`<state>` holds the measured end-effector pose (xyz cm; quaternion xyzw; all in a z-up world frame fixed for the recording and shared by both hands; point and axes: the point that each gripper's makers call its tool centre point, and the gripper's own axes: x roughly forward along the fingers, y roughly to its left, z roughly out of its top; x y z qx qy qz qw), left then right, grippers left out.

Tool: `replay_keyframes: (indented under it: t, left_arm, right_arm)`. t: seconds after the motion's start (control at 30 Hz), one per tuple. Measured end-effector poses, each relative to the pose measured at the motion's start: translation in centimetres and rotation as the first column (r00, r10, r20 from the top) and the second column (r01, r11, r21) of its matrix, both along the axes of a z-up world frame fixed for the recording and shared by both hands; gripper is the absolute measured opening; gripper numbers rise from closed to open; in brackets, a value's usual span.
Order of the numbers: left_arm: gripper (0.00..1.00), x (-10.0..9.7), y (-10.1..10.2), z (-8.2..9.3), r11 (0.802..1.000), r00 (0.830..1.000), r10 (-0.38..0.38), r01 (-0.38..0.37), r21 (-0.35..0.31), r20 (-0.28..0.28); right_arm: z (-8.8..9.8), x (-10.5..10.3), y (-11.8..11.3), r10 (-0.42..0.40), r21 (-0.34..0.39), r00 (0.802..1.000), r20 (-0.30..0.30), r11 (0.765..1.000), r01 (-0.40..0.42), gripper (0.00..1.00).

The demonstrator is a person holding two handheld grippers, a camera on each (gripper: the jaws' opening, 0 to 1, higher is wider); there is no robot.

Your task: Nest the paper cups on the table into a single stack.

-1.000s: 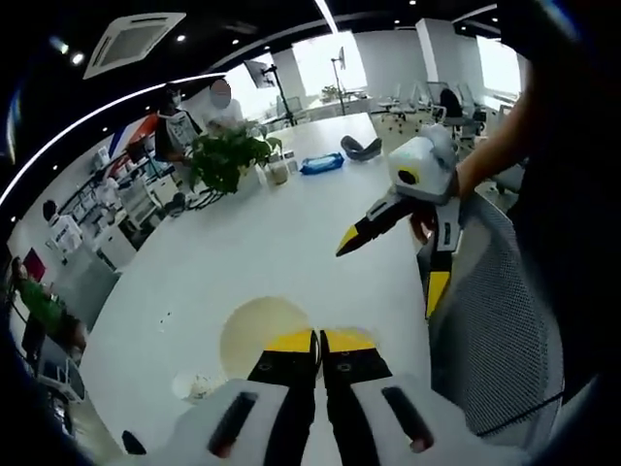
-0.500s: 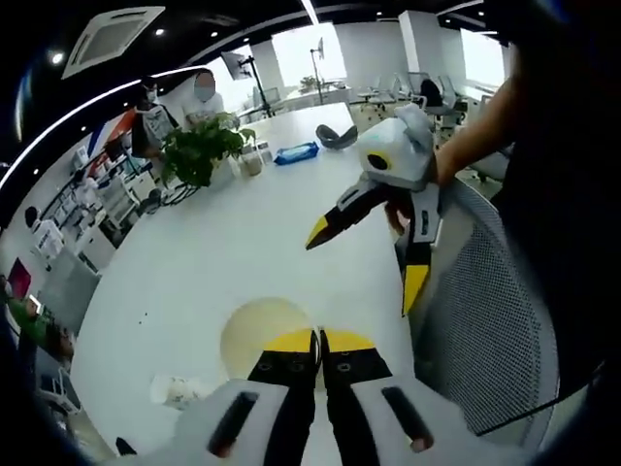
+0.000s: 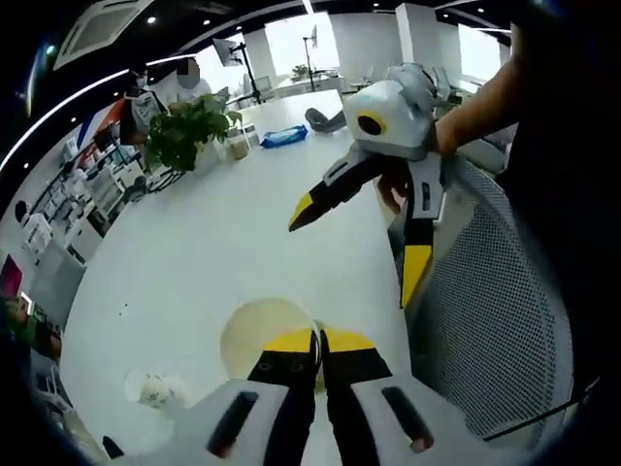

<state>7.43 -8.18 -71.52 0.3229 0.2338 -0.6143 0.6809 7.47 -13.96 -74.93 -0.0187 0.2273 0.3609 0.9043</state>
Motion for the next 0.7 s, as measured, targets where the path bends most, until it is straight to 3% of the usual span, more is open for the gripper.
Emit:
replay_keyframes:
  t: [0.7]
  left_arm:
    - [0.0,-0.9,0.0,-3.0,0.998,0.999,-0.015,0.018,0.058,-0.045]
  right_arm:
    - [-0.4,-0.2,0.1,0.011,-0.013,1.0,-0.016,1.0,-0.011,0.95]
